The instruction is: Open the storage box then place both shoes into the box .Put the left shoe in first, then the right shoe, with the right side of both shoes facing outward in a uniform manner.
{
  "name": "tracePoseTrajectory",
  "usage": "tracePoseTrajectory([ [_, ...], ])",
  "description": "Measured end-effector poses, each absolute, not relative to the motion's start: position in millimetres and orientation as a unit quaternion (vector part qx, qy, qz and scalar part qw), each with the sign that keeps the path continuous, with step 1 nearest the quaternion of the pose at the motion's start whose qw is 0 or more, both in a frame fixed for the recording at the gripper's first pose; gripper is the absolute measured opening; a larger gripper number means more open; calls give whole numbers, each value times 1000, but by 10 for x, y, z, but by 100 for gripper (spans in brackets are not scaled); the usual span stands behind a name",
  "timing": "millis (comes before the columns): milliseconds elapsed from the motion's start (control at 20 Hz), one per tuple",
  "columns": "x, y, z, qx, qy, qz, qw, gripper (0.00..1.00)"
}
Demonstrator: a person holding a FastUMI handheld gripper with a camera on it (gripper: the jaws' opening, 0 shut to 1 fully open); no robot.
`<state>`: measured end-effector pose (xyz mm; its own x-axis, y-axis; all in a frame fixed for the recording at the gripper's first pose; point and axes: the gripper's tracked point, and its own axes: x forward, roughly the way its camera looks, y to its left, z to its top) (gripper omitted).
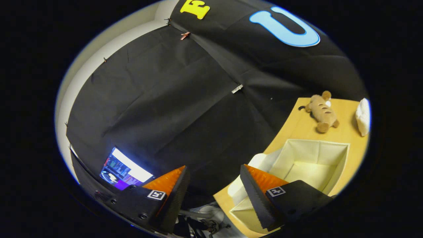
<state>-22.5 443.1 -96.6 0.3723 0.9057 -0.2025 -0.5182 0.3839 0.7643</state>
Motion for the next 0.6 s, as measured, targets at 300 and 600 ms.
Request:
tracePoseTrajectory([
  [300, -154, 3636, -1059, 223, 276, 410, 841, 96],
  [600, -227, 2522, -1586, 174, 295, 333, 878, 96],
])
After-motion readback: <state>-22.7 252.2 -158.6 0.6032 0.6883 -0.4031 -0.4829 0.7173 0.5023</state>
